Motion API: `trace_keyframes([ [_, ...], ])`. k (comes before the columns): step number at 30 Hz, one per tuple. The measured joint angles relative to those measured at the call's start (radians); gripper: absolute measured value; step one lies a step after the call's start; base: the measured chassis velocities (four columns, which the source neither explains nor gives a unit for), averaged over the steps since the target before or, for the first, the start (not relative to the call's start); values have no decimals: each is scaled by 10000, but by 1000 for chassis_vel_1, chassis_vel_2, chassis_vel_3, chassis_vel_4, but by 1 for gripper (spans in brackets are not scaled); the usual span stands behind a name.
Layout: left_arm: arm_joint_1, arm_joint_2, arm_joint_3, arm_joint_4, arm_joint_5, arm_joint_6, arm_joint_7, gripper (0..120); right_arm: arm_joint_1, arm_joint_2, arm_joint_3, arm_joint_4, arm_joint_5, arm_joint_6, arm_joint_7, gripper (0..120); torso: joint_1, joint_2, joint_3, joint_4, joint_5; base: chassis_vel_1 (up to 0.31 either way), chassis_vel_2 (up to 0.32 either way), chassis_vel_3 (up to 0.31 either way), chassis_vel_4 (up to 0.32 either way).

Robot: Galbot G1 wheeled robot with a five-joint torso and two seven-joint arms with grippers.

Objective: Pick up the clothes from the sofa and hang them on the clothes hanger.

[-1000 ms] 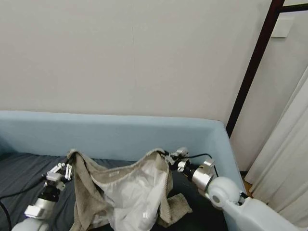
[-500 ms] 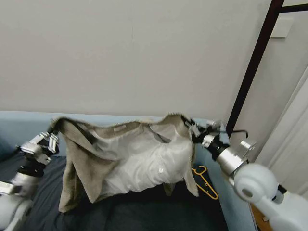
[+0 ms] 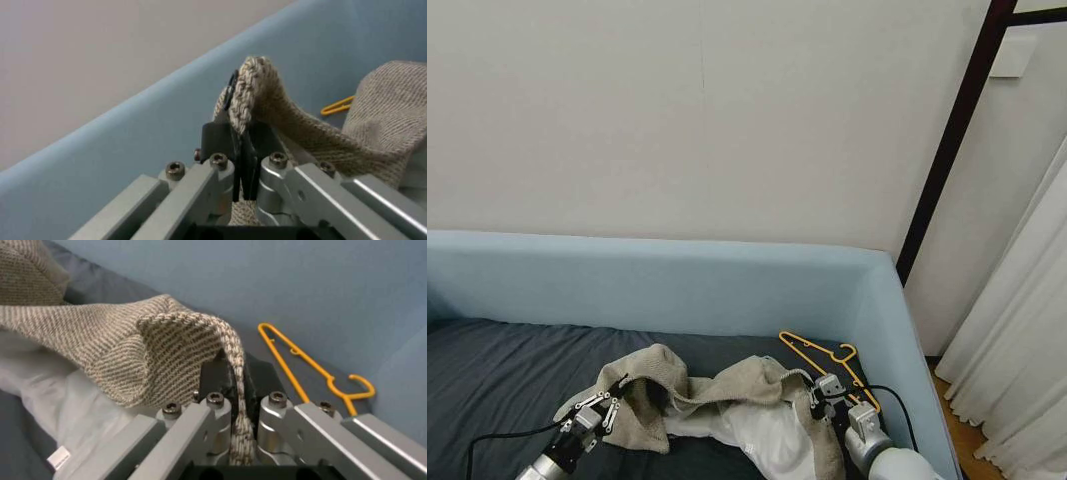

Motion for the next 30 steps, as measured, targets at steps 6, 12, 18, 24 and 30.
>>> trace_keyframes([
  [6, -162, 137, -86, 39, -271, 134, -964, 0, -6, 128, 328, 90, 1763, 1034, -1517, 12, 0, -1, 1, 0, -2, 0, 0, 0, 0],
  [12, -192, 308, -97, -193, -572, 229, -1164, 0, 234, 242, 1372, 534, 6161, 2706, -4728, 35, 0, 0, 1, 0, -4, 0, 0, 0, 0],
  [18, -211, 428, -73, -217, -609, 234, -1182, 0, 778, 679, 1660, 178, 5955, 2801, -3252, 56, 0, 0, 1, 3, -3, 0, 0, 0, 0],
  [24, -363, 647, 180, -135, -587, 257, -1034, 0, 1328, 1018, 1434, -2255, 2145, 796, -1887, 78, 1, -1, 2, -3, 0, 0, 0, 0, 0],
  [30, -315, 676, 223, -246, -535, 239, -997, 0, 2414, 1576, 1336, -4643, 526, -433, -3361, 98, 1, -2, 2, 4, -1, 0, 0, 0, 0],
])
